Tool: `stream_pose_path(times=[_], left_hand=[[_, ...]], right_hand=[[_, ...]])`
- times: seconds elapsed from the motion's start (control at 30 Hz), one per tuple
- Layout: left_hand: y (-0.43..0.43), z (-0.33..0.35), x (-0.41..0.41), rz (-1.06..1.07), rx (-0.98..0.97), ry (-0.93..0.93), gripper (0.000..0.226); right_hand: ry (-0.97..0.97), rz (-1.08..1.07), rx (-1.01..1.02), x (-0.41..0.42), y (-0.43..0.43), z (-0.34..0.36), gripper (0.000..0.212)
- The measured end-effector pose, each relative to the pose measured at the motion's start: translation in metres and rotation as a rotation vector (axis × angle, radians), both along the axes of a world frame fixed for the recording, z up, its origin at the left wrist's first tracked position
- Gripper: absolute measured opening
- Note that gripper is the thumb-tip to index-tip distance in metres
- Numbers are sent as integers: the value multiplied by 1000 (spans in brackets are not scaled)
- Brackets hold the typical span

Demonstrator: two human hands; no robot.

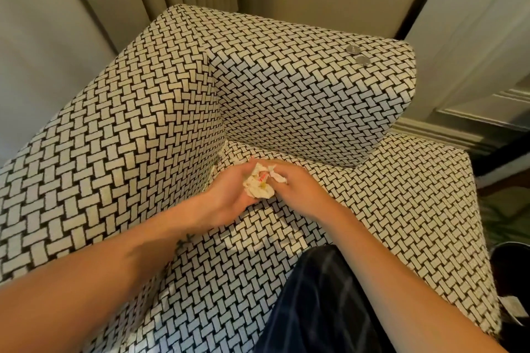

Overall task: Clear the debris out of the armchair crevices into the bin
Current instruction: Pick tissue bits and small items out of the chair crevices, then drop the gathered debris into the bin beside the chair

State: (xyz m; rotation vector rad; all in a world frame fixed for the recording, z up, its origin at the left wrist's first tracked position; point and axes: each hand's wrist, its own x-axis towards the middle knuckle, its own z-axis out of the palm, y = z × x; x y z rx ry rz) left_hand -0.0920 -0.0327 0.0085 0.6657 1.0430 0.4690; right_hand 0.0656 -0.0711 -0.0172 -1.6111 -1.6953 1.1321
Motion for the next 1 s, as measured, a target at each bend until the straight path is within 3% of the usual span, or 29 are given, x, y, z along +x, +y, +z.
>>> stream_pose_path(times=[0.13, 0.33, 0.5, 0.8, 1.0], left_hand=[[-14, 18, 6, -16, -50, -85, 34], [-74, 52, 77, -22, -172, -304, 34], [-129, 62, 162, -163, -97, -290, 36], [-192, 57, 257, -248, -121, -237, 52], [-232, 46, 327, -333, -96, -282, 34]], right_hand=[[78, -81, 6, 10, -32, 15, 44], [307, -415, 15, 61, -118, 52, 34], [428, -744, 95, 112, -182, 75, 39], [600, -1104, 218, 185, -245, 75, 47], [652, -1275, 248, 239, -282, 65, 37]])
